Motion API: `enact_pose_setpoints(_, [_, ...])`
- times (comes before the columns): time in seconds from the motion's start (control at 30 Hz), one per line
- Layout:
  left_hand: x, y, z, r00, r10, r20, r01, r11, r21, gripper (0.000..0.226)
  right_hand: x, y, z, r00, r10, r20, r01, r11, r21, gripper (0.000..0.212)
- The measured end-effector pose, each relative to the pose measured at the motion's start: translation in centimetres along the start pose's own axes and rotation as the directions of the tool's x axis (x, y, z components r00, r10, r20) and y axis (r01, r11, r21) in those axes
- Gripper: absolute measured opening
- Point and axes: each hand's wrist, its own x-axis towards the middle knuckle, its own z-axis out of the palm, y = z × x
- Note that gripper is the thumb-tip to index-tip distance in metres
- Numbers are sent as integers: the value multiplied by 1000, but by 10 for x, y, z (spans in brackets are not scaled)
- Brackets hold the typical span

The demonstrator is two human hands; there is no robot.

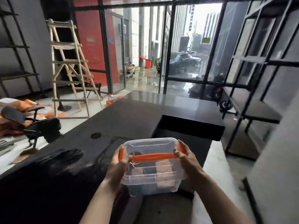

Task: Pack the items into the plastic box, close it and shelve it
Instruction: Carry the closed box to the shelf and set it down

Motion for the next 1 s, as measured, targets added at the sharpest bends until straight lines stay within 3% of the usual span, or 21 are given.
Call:
enact_pose_setpoints(0.07, [5, -11, 43, 997, -5, 75, 5, 1000, 1, 53, -10, 6, -44, 996, -8, -89, 8, 1000, -4, 41])
enact_pose_setpoints(0.27, [14, -75, 165, 953, -14, 304, -1, 999, 47, 78, -27, 54, -171, 943, -20, -333, 13, 1000, -24, 48])
enact_pose_setpoints(0.53, [6, -214, 308, 923, -41, 382, 33, 999, 29, 81, -40, 162, -327, 921, -8, -390, 35, 998, 61, 45])
enact_pose_setpoints(0.7, [-22, -245, 379, 917, -63, 393, 32, 996, 85, 98, -58, 194, -401, 896, 31, -443, 6, 997, 82, 47])
enact_pose_setpoints(0.87, [-35, -244, 441, 901, -51, 431, 4, 994, 108, 53, -55, 191, -462, 873, -3, -487, 14, 1000, 19, 49])
enact_pose_setpoints(1.0, [-17, -247, 479, 908, -76, 412, 36, 994, 105, 54, -38, 189, -496, 871, -3, -491, 16, 1000, 23, 48])
